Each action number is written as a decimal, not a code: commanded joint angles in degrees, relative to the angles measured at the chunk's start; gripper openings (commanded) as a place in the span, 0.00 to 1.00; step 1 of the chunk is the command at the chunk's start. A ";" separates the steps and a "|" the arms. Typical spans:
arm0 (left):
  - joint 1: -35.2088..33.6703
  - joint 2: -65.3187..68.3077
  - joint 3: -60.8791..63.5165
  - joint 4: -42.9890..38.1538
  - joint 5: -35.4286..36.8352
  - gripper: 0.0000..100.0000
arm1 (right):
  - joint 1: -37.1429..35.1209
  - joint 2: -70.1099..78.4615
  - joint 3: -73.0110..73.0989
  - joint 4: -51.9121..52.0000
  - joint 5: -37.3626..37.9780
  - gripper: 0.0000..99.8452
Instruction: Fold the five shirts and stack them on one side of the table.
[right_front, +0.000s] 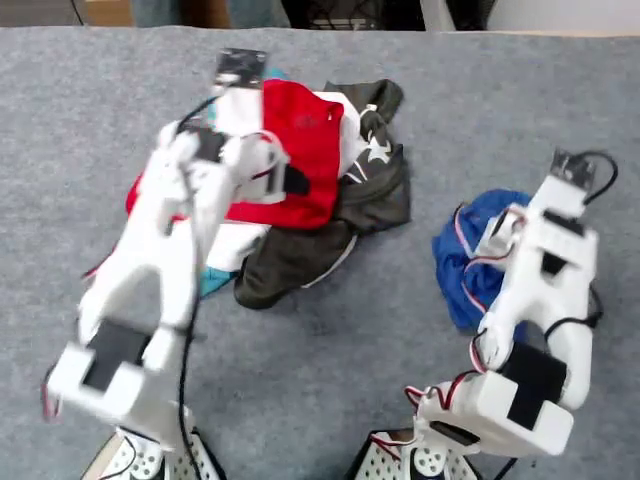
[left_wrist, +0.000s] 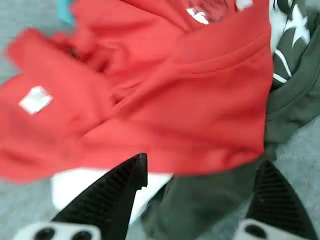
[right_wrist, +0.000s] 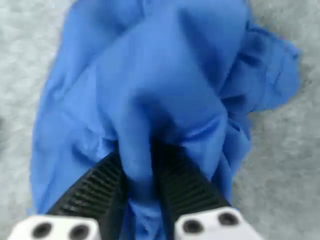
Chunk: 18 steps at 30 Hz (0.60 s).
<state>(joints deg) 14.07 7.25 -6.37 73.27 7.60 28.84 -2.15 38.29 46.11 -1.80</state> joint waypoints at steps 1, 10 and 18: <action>1.10 12.22 -11.38 -0.97 1.14 0.35 | 0.53 -1.98 7.43 -9.05 -4.04 0.01; -1.19 41.49 -32.22 -0.09 8.62 0.21 | 0.62 -1.98 8.66 -11.16 -6.95 0.01; -3.30 50.11 -52.53 14.95 -1.67 0.03 | 0.62 -1.98 8.66 -11.16 -7.65 0.01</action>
<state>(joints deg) 14.42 55.87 -52.26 81.98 9.71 29.01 -4.70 46.64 35.65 -8.92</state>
